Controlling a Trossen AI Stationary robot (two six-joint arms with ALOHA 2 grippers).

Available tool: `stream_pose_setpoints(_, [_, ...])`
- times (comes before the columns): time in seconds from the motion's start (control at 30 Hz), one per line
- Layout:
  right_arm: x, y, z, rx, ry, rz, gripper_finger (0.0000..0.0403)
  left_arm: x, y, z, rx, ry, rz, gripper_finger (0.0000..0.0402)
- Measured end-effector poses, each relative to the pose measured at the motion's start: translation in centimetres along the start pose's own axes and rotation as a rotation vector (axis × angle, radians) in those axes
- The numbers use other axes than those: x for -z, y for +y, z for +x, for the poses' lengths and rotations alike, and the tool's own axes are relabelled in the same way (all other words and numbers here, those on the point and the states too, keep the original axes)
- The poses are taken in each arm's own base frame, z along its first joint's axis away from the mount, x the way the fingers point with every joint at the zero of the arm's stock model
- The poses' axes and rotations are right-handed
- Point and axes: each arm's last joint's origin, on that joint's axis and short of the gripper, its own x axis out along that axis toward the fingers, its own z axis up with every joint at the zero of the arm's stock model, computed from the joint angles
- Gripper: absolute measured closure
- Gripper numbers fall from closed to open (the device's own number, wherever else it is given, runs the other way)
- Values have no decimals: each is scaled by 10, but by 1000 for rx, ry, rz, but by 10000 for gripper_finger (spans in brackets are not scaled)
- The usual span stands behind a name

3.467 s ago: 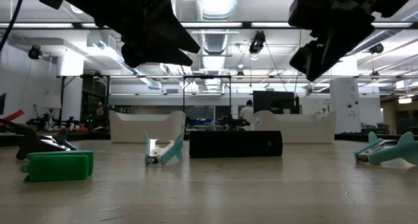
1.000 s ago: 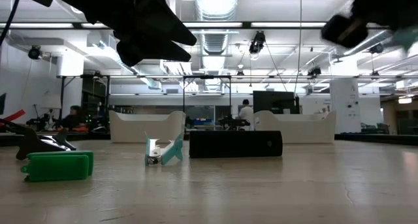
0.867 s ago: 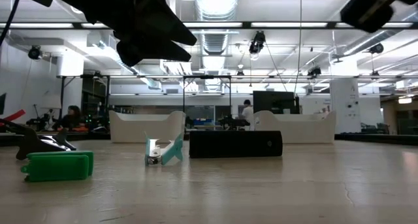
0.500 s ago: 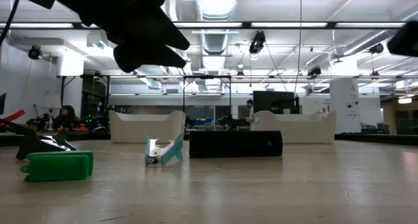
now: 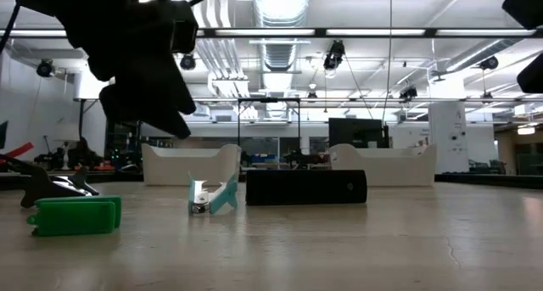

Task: Pick and place Stapler, Stapler remover, tape
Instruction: Put the light blue staple remover into the gray bin

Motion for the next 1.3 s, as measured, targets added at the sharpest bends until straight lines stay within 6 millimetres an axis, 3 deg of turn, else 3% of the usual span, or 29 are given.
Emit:
stream_pose_setpoints(0.17, [0, 0, 0, 6, -3, 7, 385, 10, -4, 5, 9, 34, 173, 196])
stream_pose_setpoints(0.33, [0, 0, 0, 13, -11, 36, 344, 15, -5, 11, 10, 50, 372, 200])
stream_pose_setpoints(0.57, [-1, 0, 0, 8, -20, 34, 289, 12, -13, 19, 3, 31, 738, 216])
stream_pose_setpoints(0.73, [-3, 2, -1, -12, -30, 29, 272, 11, -15, 26, -19, 31, 866, 234])
stream_pose_setpoints(1.03, [-4, 4, -2, -22, -37, 25, 270, 24, -7, 45, -72, 97, 934, 265])
stream_pose_setpoints(1.3, [-6, 5, -2, -36, -52, 15, 286, 24, -6, 47, -96, 89, 940, 304])
